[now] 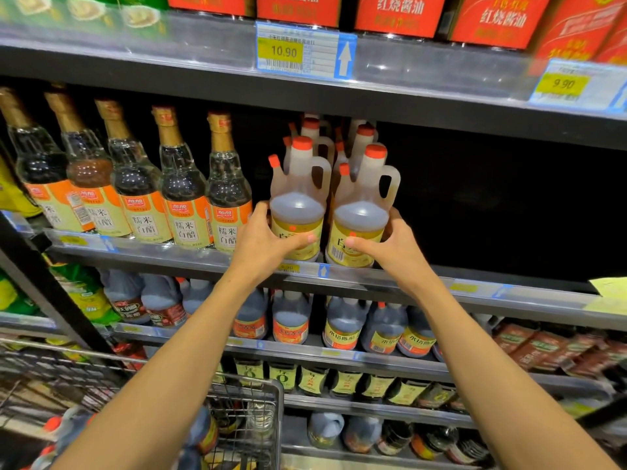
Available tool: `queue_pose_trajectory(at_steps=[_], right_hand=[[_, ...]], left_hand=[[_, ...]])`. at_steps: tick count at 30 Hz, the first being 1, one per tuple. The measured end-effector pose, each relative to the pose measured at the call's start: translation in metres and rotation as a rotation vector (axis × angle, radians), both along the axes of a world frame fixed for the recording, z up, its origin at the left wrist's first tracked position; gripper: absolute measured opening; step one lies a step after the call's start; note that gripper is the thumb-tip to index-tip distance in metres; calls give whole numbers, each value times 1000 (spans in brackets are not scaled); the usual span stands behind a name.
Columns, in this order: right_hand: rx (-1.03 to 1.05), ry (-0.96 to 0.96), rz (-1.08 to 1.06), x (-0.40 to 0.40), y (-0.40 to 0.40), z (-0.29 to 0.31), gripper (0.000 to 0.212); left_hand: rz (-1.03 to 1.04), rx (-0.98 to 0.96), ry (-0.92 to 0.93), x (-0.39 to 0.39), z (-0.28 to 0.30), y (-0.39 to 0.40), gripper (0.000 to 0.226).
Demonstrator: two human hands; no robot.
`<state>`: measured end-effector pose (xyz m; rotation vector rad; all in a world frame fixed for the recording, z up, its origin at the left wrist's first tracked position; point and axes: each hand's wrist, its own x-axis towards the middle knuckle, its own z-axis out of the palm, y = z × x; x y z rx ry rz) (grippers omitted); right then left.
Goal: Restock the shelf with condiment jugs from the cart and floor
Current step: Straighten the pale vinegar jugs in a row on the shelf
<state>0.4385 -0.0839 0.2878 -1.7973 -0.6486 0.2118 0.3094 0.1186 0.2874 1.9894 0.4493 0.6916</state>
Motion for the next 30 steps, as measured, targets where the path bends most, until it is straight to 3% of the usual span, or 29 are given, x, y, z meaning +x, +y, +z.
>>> queue_pose_trajectory(at_steps=[7,12,18,22,27,30], right_hand=[[-2,14,1,-6,-2,3,81],[-26,-65,-35,-21,-12,6,86],[5,-219,-176,-69,-30,-3,57],[-41,-238,29,-115,-20,-6,37],[-221,-197,467,-164,5,-24,35],[-409,-259,752,-187,15,-66,37]], left_hand=[[-27,-13,43,-1,1,-2,75],[-66,15,72,-37,2,-8,97],[73,18,101,-137,-19,0,81],[167,-46,153,-209,-32,-11,74],[336,-139,205,-284,-48,-38,74],[457,-188,254,-321,-66,-68,73]])
